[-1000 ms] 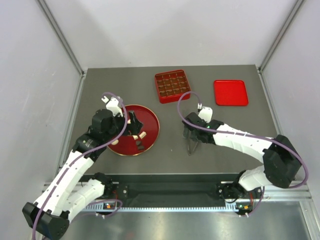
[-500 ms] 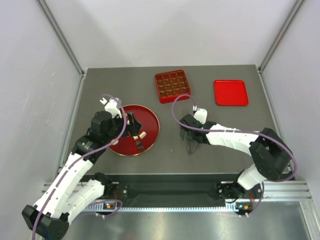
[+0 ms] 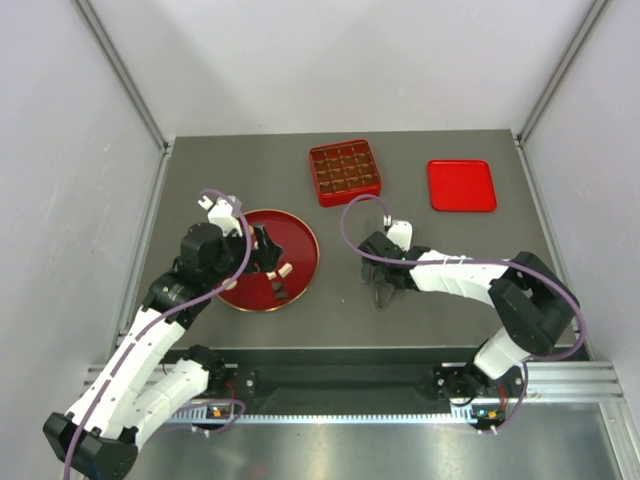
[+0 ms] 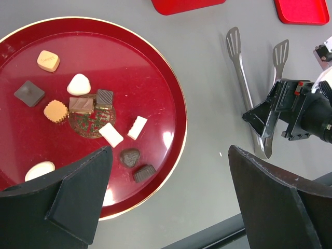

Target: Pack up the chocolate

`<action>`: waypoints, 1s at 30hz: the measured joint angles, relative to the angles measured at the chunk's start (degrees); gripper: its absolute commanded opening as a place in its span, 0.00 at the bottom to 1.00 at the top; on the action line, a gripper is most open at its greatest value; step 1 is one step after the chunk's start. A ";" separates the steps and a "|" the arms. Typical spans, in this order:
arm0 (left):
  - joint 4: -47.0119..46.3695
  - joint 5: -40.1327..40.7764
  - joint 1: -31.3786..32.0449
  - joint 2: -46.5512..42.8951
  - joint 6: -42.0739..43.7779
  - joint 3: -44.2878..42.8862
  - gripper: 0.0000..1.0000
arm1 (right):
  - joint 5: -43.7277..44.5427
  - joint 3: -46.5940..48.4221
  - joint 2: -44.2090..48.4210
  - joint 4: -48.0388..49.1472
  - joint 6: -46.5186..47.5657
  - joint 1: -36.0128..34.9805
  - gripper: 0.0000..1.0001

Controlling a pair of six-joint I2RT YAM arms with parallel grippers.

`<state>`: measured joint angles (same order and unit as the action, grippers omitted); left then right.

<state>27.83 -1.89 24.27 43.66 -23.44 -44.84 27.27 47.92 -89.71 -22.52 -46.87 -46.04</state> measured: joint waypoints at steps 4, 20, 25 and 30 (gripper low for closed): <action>0.00 0.07 0.00 0.00 0.02 0.02 0.98 | -0.22 -0.31 -0.09 1.29 1.49 0.09 0.91; -0.42 0.09 0.00 0.48 0.02 0.15 0.98 | 2.19 -0.22 -2.95 5.84 2.84 1.53 0.79; -0.44 0.11 0.00 0.48 0.02 0.17 0.98 | 1.99 -0.22 -3.04 6.60 4.24 1.68 0.65; -0.42 0.33 0.00 0.46 0.09 0.17 0.98 | -1.75 -0.24 -1.16 5.01 9.55 1.70 0.62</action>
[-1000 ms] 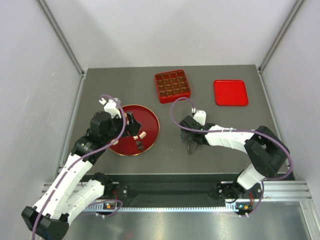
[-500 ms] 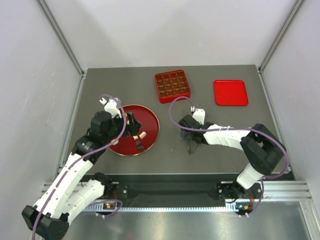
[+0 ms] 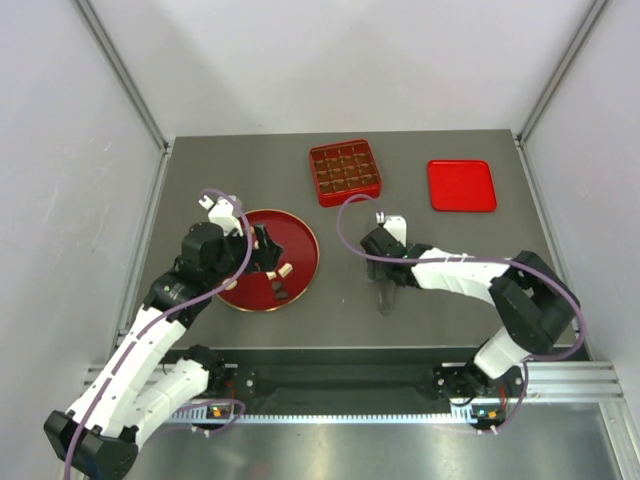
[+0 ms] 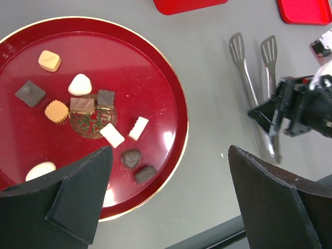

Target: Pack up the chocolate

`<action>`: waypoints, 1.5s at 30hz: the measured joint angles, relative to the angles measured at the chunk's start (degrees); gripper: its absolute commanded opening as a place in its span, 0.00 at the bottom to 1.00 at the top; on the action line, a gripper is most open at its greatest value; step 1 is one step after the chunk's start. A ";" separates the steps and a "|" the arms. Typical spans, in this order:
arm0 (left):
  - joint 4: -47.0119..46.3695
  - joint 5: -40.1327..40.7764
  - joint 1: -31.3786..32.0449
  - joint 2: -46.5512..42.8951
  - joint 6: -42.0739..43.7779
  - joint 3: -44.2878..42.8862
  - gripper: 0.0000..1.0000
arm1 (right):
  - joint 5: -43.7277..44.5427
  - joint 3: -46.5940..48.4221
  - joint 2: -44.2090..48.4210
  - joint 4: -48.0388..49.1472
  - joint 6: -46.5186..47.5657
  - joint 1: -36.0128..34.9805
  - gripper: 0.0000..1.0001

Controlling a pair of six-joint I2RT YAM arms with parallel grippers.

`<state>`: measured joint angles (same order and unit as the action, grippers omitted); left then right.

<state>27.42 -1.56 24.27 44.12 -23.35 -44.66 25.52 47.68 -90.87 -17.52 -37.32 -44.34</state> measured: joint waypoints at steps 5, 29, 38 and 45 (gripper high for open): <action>0.00 0.00 0.00 -0.13 0.20 0.00 0.98 | -3.61 1.99 5.75 -6.78 6.08 0.00 0.58; 0.00 1.90 0.04 -0.11 -0.04 0.00 0.96 | -14.40 11.52 15.93 -16.72 15.52 -1.68 0.49; 3.10 3.48 -3.65 8.94 -3.39 -3.96 0.91 | -15.28 12.44 13.29 -5.49 21.11 -10.40 0.50; 4.35 -1.97 -14.10 12.04 -6.58 -6.64 0.90 | -15.54 12.35 10.05 2.32 26.23 -16.11 0.50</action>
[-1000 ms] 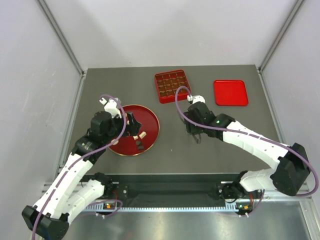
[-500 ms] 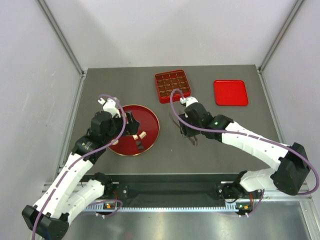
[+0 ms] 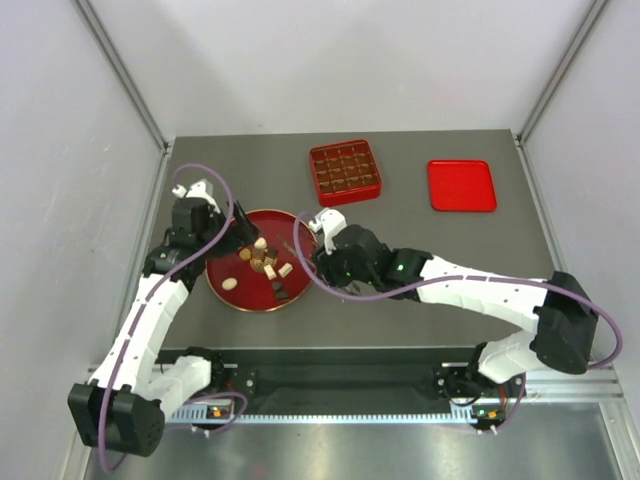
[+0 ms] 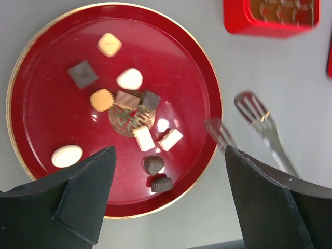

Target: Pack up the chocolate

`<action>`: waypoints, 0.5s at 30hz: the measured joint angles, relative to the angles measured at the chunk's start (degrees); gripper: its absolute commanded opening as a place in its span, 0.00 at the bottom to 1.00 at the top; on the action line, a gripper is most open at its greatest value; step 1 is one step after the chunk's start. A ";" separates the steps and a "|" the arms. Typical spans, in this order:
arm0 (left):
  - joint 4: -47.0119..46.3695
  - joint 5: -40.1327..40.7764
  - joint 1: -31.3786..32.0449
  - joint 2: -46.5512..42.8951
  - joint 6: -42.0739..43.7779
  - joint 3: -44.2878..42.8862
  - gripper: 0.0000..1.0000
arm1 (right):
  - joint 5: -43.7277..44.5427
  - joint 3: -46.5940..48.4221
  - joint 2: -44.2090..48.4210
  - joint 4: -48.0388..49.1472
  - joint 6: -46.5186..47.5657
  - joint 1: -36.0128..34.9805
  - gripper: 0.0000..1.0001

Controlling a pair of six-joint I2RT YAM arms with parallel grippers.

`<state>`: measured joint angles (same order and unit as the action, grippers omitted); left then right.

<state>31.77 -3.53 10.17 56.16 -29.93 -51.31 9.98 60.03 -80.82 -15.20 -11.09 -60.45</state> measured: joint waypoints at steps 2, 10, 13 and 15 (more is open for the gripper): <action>0.02 -1.46 -2.73 0.39 -1.38 -0.02 0.91 | -0.15 0.00 -0.74 1.60 0.98 -0.94 0.50; -0.02 -3.10 -6.03 0.31 -4.17 0.52 0.91 | -0.22 -0.02 -6.08 4.24 2.38 -2.64 0.53; -0.04 -3.34 -6.03 -0.17 -4.17 1.62 0.91 | -0.22 -0.04 -7.45 4.22 2.38 -3.30 0.53; -0.04 -3.34 -6.03 -0.39 -4.15 2.45 0.91 | -0.22 -0.07 -7.67 4.24 2.36 -3.69 0.53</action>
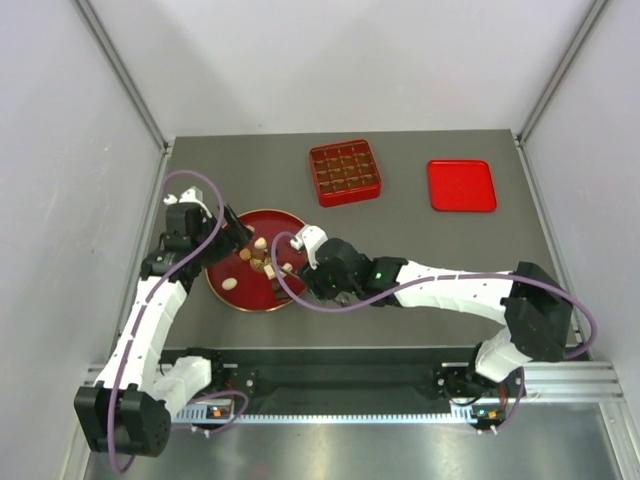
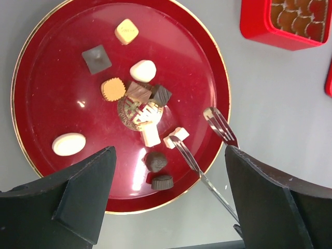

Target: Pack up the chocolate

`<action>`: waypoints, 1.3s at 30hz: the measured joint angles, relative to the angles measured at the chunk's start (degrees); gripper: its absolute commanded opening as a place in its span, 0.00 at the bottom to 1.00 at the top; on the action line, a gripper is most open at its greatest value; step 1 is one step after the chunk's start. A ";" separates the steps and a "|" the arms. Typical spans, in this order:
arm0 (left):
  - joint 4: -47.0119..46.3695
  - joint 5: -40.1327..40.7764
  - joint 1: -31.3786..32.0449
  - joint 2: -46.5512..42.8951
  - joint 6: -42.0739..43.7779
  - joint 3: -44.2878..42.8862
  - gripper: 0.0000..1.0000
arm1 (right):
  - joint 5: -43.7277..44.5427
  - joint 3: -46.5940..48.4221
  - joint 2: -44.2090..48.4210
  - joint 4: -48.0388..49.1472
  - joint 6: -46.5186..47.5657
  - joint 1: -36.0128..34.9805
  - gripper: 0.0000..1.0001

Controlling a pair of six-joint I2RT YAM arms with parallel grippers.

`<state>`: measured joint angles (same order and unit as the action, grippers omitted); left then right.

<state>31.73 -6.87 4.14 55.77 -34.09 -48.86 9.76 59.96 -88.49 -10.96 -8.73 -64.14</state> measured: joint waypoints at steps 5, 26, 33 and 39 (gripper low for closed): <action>0.00 0.07 0.00 -0.15 0.46 0.72 0.90 | 0.02 -0.85 0.00 0.72 -0.44 -0.26 0.52; -0.72 -2.95 0.63 -0.92 2.82 4.22 0.89 | -1.57 -4.22 -2.16 2.49 -3.52 -0.66 0.50; -0.63 -2.99 1.51 -0.92 3.34 4.22 0.88 | -2.10 -4.22 -3.32 2.40 -4.20 -0.74 0.44; -0.44 -2.56 2.51 -0.92 3.98 4.20 0.88 | -1.66 -4.00 -3.17 1.31 -4.59 -0.74 0.39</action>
<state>31.29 -9.43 6.66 54.85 -30.11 -44.66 8.10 55.96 -91.66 -9.65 -13.32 -64.88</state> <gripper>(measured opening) 0.883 0.424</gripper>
